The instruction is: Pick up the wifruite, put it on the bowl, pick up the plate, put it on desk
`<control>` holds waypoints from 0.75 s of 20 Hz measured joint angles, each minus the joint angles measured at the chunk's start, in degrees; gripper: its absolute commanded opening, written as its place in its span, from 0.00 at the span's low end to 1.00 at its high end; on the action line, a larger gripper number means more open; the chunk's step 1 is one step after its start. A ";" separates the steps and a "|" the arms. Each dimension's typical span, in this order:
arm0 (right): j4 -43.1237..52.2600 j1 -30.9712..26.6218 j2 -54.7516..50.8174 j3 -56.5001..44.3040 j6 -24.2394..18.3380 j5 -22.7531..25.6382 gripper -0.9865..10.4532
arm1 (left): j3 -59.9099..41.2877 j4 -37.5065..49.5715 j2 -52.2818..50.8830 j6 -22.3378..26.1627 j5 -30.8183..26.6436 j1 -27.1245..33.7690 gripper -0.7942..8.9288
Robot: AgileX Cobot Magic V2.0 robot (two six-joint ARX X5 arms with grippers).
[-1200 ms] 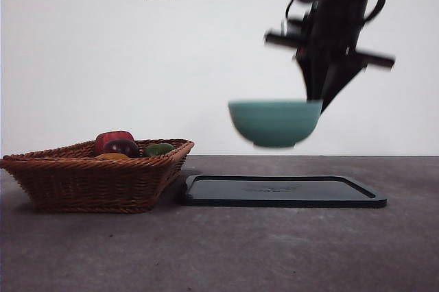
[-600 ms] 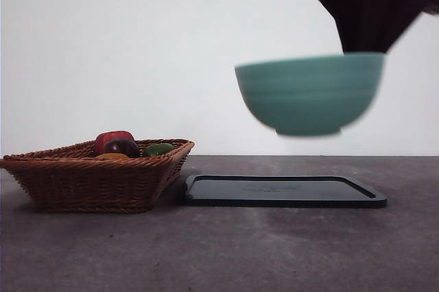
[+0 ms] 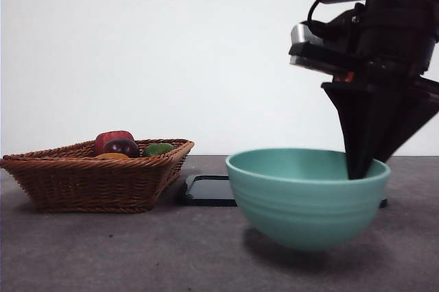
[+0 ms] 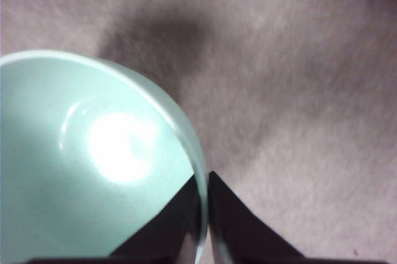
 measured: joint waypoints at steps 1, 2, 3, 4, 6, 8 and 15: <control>0.04 0.00 0.37 -0.33 0.24 -0.02 0.09 | 0.00 0.00 0.00 0.00 0.00 0.00 0.72; -0.02 0.00 0.90 -0.39 0.28 0.00 0.09 | 0.00 0.00 0.00 0.00 0.00 0.00 0.72; -0.22 0.00 1.60 -0.39 0.33 -0.17 0.09 | 0.00 0.00 0.00 0.00 0.00 0.00 0.72; -0.31 0.00 2.03 -0.44 0.39 -0.94 0.09 | 0.00 0.00 0.00 0.00 0.00 -0.02 0.72; -0.24 0.00 2.34 -0.44 0.44 -1.07 0.09 | 0.00 0.00 0.00 0.00 0.00 -0.02 0.72; 0.11 0.00 2.34 -0.44 0.44 -1.05 0.09 | 0.00 0.00 0.00 0.00 0.00 0.00 0.72; -0.04 0.00 2.34 -0.44 0.44 -1.03 0.37 | 0.00 0.00 0.00 0.00 0.00 -0.02 0.72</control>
